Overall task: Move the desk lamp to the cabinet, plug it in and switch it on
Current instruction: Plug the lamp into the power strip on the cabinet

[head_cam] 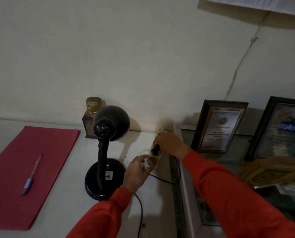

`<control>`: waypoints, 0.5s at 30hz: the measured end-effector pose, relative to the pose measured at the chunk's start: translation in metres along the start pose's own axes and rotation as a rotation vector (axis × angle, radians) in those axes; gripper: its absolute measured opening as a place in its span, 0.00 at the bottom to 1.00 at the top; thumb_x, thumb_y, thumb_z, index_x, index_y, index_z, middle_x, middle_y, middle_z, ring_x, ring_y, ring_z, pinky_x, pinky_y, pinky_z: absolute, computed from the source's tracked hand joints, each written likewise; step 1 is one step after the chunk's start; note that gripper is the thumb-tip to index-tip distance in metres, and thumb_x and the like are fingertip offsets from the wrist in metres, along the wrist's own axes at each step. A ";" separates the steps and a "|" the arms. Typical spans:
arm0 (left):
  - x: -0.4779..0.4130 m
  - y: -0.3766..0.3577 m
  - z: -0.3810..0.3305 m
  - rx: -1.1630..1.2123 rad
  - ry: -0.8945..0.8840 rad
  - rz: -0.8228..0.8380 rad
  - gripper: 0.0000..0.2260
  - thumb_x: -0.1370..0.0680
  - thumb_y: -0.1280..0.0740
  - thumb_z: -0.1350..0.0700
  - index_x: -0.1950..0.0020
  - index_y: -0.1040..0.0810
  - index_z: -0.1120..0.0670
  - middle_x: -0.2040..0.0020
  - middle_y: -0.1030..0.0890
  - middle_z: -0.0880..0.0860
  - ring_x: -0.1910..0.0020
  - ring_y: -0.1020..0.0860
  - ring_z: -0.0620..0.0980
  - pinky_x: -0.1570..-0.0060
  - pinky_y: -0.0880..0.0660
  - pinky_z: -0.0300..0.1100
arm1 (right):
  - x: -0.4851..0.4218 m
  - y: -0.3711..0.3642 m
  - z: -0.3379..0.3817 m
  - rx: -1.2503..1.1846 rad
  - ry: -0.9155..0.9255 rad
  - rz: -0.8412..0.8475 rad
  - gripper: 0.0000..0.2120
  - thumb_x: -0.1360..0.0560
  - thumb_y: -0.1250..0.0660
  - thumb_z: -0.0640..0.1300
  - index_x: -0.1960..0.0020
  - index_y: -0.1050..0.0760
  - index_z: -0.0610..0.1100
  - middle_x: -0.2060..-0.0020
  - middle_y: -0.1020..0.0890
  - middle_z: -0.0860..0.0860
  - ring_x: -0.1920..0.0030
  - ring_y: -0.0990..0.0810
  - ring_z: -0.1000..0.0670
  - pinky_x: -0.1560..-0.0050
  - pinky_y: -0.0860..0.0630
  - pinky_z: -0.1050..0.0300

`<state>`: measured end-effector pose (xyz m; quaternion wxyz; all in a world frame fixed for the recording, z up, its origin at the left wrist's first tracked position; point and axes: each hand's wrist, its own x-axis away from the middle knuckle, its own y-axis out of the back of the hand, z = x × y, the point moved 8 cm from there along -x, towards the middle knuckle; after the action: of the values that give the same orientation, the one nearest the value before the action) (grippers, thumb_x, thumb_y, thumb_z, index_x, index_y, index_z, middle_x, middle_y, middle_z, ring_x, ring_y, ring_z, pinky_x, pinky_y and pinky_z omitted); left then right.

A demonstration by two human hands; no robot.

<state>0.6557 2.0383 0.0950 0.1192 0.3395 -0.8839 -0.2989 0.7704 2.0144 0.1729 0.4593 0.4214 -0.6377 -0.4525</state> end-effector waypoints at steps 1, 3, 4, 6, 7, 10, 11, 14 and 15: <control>0.000 0.000 0.000 -0.002 -0.003 0.002 0.20 0.27 0.30 0.51 0.36 0.27 0.50 0.43 0.22 0.54 0.51 0.20 0.54 0.49 0.22 0.46 | 0.000 0.000 0.000 0.011 0.007 0.002 0.12 0.25 0.40 0.34 0.47 0.20 0.43 0.49 0.18 0.43 0.47 0.21 0.42 0.54 0.27 0.53; 0.000 0.000 0.000 -0.002 -0.006 0.003 0.20 0.27 0.30 0.51 0.36 0.27 0.49 0.43 0.22 0.53 0.52 0.20 0.53 0.50 0.22 0.45 | -0.001 0.000 -0.001 0.024 0.011 0.012 0.12 0.24 0.40 0.35 0.48 0.20 0.42 0.49 0.18 0.43 0.47 0.20 0.42 0.54 0.25 0.52; 0.000 0.000 0.000 0.003 -0.005 0.003 0.20 0.27 0.30 0.51 0.36 0.27 0.49 0.43 0.22 0.53 0.52 0.20 0.53 0.50 0.22 0.46 | -0.002 -0.001 -0.001 0.028 0.014 0.015 0.12 0.24 0.40 0.35 0.47 0.20 0.42 0.49 0.18 0.43 0.47 0.20 0.42 0.53 0.24 0.51; 0.000 0.000 0.001 0.013 -0.002 -0.001 0.19 0.27 0.29 0.51 0.36 0.26 0.49 0.43 0.22 0.53 0.51 0.20 0.53 0.50 0.22 0.46 | -0.002 -0.001 0.002 0.030 0.030 0.014 0.12 0.24 0.40 0.35 0.47 0.20 0.43 0.50 0.18 0.43 0.48 0.20 0.42 0.51 0.23 0.51; 0.000 0.000 0.001 0.017 0.000 -0.002 0.19 0.27 0.29 0.51 0.37 0.26 0.49 0.43 0.22 0.53 0.51 0.20 0.52 0.50 0.22 0.46 | -0.003 -0.002 0.004 0.026 0.040 0.015 0.12 0.24 0.40 0.36 0.46 0.20 0.43 0.51 0.18 0.43 0.49 0.20 0.42 0.49 0.22 0.50; 0.000 0.001 0.002 0.021 -0.003 -0.007 0.20 0.27 0.29 0.51 0.37 0.26 0.49 0.44 0.22 0.53 0.51 0.21 0.52 0.50 0.22 0.45 | -0.004 -0.001 0.003 0.007 0.037 0.011 0.11 0.25 0.38 0.37 0.47 0.20 0.44 0.51 0.17 0.43 0.49 0.20 0.42 0.51 0.22 0.50; 0.000 0.001 0.001 0.023 -0.005 -0.008 0.19 0.28 0.29 0.51 0.37 0.26 0.49 0.44 0.22 0.53 0.51 0.21 0.52 0.50 0.22 0.45 | -0.004 0.000 0.001 -0.003 0.029 0.003 0.10 0.25 0.38 0.38 0.48 0.20 0.44 0.51 0.17 0.43 0.49 0.20 0.42 0.53 0.22 0.51; -0.001 0.002 0.001 0.024 -0.007 -0.008 0.19 0.28 0.29 0.51 0.37 0.26 0.49 0.44 0.21 0.54 0.49 0.21 0.51 0.48 0.22 0.46 | -0.003 0.002 -0.006 0.002 0.010 -0.006 0.10 0.25 0.37 0.38 0.48 0.20 0.44 0.51 0.18 0.42 0.49 0.19 0.41 0.53 0.22 0.50; -0.001 0.002 0.001 0.027 -0.007 -0.007 0.19 0.28 0.29 0.51 0.37 0.26 0.49 0.44 0.21 0.54 0.49 0.21 0.51 0.48 0.22 0.46 | -0.002 0.002 -0.007 0.011 0.011 -0.005 0.10 0.25 0.38 0.37 0.48 0.20 0.44 0.51 0.18 0.42 0.49 0.19 0.41 0.53 0.21 0.50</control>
<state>0.6549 2.0401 0.0956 0.1106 0.3431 -0.8869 -0.2887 0.7778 2.0157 0.1753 0.4593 0.4279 -0.6368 -0.4477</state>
